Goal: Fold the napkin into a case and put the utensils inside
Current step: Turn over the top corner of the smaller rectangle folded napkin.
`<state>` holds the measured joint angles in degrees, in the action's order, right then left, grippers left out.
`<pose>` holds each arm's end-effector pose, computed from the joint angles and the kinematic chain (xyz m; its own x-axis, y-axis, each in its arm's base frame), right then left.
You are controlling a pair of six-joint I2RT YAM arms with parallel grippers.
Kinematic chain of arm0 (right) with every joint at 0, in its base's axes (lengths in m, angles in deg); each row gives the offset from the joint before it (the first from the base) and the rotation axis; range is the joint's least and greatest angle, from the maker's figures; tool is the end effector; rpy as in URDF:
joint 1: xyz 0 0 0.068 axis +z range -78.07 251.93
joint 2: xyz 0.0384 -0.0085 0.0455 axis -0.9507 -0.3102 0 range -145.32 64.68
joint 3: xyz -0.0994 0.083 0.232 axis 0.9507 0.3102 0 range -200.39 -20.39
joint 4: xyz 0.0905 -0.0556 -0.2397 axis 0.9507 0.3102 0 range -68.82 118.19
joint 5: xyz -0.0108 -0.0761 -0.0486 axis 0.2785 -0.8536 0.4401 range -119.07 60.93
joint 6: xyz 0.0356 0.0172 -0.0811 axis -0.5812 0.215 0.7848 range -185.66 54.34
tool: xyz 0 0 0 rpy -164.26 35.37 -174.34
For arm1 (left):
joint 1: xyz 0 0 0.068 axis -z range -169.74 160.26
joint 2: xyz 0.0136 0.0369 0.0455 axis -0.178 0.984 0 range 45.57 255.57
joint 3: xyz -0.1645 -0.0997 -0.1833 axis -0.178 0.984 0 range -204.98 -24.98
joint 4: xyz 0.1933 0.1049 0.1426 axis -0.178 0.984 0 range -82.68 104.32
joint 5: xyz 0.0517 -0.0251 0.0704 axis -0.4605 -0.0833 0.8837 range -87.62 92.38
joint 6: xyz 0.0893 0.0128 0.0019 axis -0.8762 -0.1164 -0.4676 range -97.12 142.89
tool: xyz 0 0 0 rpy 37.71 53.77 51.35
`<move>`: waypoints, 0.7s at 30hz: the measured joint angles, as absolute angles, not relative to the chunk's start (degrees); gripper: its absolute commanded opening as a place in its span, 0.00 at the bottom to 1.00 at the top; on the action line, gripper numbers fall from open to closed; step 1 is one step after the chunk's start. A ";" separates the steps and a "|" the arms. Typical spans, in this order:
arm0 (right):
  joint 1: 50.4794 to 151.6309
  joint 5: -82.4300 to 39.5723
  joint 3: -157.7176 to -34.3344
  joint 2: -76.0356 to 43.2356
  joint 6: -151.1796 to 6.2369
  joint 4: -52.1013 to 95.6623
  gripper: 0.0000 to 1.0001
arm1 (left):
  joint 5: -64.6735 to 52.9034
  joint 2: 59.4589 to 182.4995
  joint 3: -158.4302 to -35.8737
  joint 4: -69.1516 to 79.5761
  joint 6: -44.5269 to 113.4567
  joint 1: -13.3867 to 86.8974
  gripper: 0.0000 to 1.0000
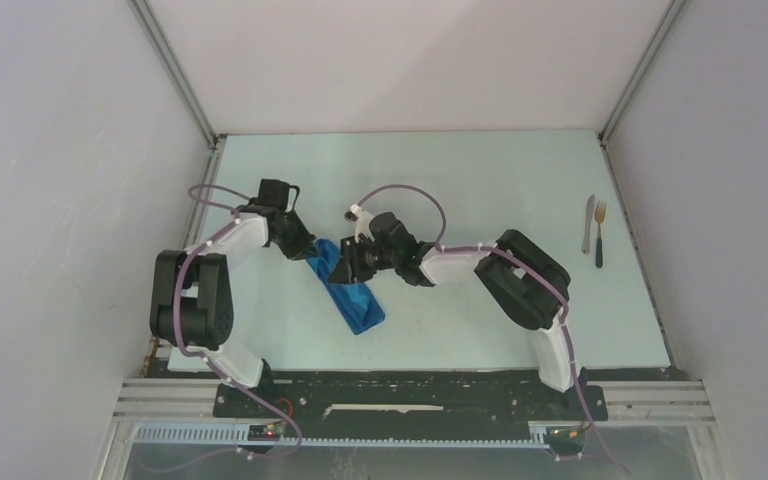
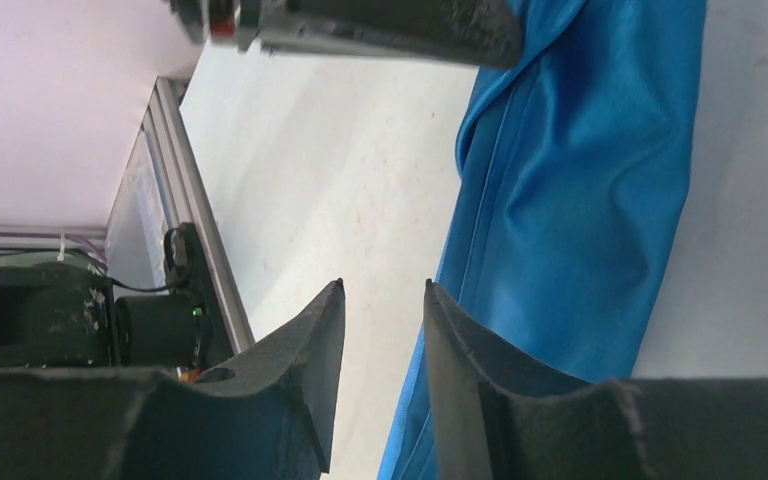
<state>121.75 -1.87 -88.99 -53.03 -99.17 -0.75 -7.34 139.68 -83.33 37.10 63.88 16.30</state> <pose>0.2785 0.3870 0.1277 -0.7657 -0.1457 -0.6265 -0.6227 0.4121 0.6652 0.3330 -0.0489 0.1349 -0.7969 -0.5658 -0.2117 -0.4630 0.7971 -0.3876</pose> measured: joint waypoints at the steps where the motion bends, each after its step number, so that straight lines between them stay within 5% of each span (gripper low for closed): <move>1: 121.53 -1.85 -89.93 -53.62 -99.13 -0.97 0.41 | -7.45 139.18 -83.33 37.18 63.88 16.30 0.09; 16: 120.53 -0.97 -95.24 -62.56 -99.31 -1.47 0.24 | -8.89 144.90 -83.33 35.06 64.12 16.30 0.02; 21: 122.52 -4.01 -95.81 -61.93 -95.55 -0.09 0.43 | -8.78 145.03 -83.33 34.78 64.60 16.26 0.03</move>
<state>122.52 -4.01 -95.81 -61.93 -95.55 -0.09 -8.78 145.03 -83.33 34.78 64.60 16.26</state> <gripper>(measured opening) 0.297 0.025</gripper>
